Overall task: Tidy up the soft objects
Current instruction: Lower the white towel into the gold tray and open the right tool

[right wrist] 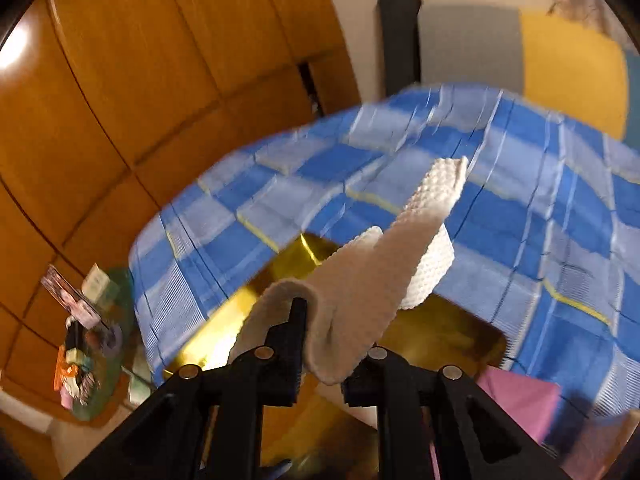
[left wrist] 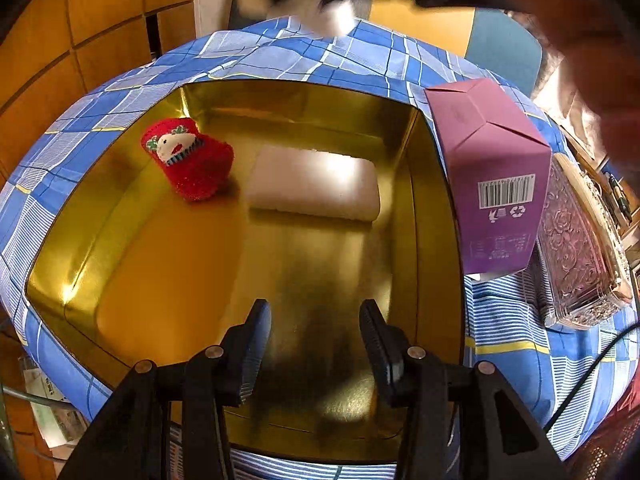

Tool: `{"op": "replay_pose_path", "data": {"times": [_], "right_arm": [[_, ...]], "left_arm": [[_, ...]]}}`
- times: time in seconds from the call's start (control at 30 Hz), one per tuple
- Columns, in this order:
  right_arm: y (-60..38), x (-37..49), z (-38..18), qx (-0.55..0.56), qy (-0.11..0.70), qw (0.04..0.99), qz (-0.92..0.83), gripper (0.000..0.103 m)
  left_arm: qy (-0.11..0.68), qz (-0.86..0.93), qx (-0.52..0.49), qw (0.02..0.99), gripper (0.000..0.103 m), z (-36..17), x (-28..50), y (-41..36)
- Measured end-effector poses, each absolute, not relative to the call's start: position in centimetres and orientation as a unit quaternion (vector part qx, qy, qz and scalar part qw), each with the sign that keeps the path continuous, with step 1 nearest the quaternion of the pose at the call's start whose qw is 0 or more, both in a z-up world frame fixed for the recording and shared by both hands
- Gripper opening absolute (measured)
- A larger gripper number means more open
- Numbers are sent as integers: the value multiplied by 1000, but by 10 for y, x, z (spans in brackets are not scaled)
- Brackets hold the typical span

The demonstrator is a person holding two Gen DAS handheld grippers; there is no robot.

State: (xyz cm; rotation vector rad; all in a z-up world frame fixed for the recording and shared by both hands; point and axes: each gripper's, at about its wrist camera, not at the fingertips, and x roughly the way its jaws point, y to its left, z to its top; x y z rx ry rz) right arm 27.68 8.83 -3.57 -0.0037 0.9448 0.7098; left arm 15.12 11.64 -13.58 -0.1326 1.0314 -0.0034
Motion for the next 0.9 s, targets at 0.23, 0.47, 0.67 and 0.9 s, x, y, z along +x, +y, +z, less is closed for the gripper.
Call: {"op": "replay_pose_path", "data": {"times": [0.23, 0.47, 0.67, 0.9], "right_arm": [[77, 281, -54, 11, 472, 824, 315, 52], [54, 276, -70, 18, 503, 814, 291, 53], [33, 267, -60, -6, 490, 830, 265, 53], [-22, 249, -49, -14, 475, 855, 209, 53]], "left_arm": [[493, 7, -65, 867, 46, -139, 154, 122], [489, 18, -56, 870, 46, -138, 151, 116], [490, 24, -48, 870, 46, -136, 142, 108], [483, 22, -37, 875, 47, -131, 139, 100]]}}
